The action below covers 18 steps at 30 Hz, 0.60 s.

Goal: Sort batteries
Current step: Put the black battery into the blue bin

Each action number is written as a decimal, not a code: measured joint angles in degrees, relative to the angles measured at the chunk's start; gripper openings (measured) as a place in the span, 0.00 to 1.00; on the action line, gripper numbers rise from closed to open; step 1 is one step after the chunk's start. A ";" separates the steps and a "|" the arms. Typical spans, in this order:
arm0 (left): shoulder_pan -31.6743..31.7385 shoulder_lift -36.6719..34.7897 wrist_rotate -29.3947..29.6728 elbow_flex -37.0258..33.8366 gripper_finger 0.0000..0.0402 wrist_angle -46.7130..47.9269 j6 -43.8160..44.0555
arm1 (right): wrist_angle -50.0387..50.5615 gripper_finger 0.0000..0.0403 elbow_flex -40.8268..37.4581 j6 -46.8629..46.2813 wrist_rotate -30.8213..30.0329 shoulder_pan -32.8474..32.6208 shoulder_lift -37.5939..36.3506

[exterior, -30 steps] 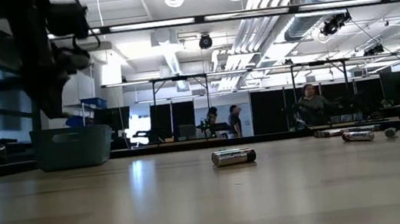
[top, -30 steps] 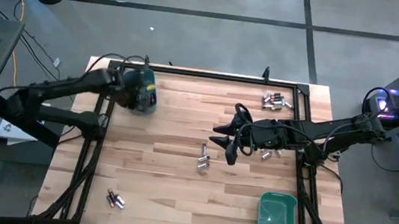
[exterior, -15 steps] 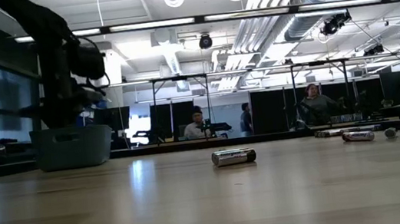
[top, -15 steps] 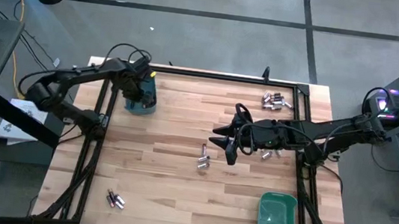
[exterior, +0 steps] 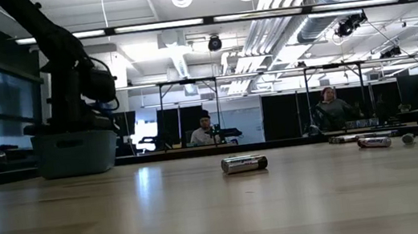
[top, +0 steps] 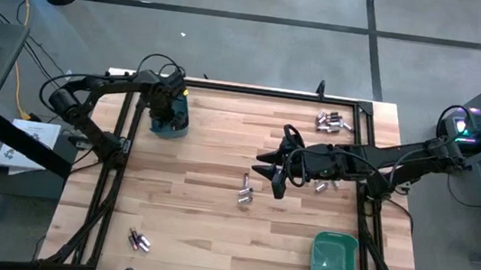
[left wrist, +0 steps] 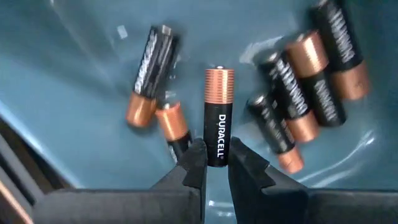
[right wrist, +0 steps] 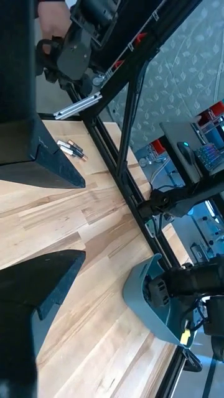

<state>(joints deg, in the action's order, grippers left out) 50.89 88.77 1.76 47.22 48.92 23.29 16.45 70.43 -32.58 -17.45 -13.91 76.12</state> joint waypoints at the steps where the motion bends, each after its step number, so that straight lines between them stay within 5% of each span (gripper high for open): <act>1: 0.00 -0.02 -0.02 0.00 0.08 -0.69 0.00 | 0.02 0.41 0.00 0.00 0.00 0.00 0.00; 7: -0.01 0.00 -0.02 0.02 0.12 -2.77 1.96 | 0.02 0.41 0.00 -0.02 0.02 0.00 0.00; 18: 0.09 -3.30 0.21 0.84 0.40 0.78 4.25 | 0.02 0.41 0.00 -0.63 0.02 0.02 0.00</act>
<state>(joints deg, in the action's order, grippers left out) 50.98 85.47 1.97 48.06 49.70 27.53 16.47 70.43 -33.21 -17.43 -13.89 76.12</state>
